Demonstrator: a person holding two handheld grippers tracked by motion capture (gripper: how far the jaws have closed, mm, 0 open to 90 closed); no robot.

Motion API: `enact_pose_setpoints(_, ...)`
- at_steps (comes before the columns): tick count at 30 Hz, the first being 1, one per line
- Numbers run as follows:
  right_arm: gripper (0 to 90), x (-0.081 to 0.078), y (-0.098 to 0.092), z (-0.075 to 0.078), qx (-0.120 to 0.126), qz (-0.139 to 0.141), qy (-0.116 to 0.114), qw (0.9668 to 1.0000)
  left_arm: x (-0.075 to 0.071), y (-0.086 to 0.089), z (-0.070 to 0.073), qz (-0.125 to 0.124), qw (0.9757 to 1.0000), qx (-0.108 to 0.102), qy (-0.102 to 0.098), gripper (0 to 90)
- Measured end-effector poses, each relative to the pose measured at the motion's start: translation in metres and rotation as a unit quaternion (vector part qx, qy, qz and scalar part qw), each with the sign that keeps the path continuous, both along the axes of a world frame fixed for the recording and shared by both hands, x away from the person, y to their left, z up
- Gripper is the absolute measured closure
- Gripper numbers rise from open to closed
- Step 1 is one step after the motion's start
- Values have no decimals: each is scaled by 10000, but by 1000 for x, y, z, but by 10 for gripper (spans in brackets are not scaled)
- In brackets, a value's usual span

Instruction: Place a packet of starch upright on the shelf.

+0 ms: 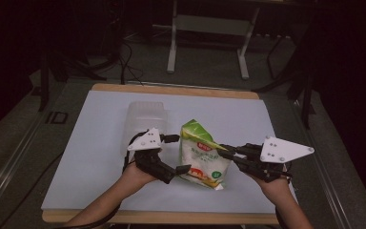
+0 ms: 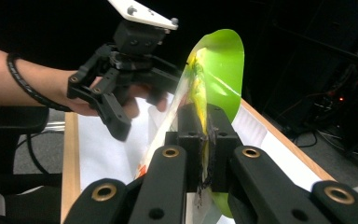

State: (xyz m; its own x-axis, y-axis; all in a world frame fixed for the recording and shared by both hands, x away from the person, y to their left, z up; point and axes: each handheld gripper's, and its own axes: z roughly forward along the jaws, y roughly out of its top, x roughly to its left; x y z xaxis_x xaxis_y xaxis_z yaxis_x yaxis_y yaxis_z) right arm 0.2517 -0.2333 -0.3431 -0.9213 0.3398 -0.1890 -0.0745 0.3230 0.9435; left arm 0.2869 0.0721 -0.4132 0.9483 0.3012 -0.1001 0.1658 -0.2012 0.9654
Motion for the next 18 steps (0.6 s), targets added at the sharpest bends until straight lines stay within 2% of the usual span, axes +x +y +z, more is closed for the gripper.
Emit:
enact_pose_setpoints(4,870,0,3,-1,8,83,45,10000,5,-5,-1,-242,9997,-20,37,0)
enact_pose_setpoints(6,870,-1,5,-2,-9,120,24,9999,7,-6,-3,-442,9989,-131,37,120)
enact_pose_setpoints(7,870,-1,5,-2,-1,143,31,9999,7,-7,-4,-483,9988,-106,18,149)
enact_pose_setpoints(9,870,-1,5,-2,1,146,20,9999,9,-10,-7,-660,9977,-76,116,164)
enact_pose_setpoints(10,870,-1,6,-2,16,171,53,9998,9,-12,-8,-680,9976,-49,94,210)
enact_pose_setpoints(11,870,-1,6,-3,5,176,34,9998,9,-14,-9,-730,9973,-14,95,216)
enact_pose_setpoints(12,871,-1,7,-3,0,178,33,9998,8,-15,-10,-719,9974,6,36,249)
enact_pose_setpoints(13,870,-1,7,-3,-11,188,35,9998,7,-15,-9,-606,9981,18,-58,320)
enact_pose_setpoints(15,870,-1,8,-4,-27,182,34,9998,6,-15,-8,-511,9985,-42,-168,361)
enact_pose_setpoints(16,870,-1,8,-5,-44,166,35,9998,5,-15,-7,-442,9988,-64,-184,373)
enact_pose_setpoints(18,870,0,8,-6,-28,179,43,9998,6,-13,-7,-466,9987,-154,-158,435)
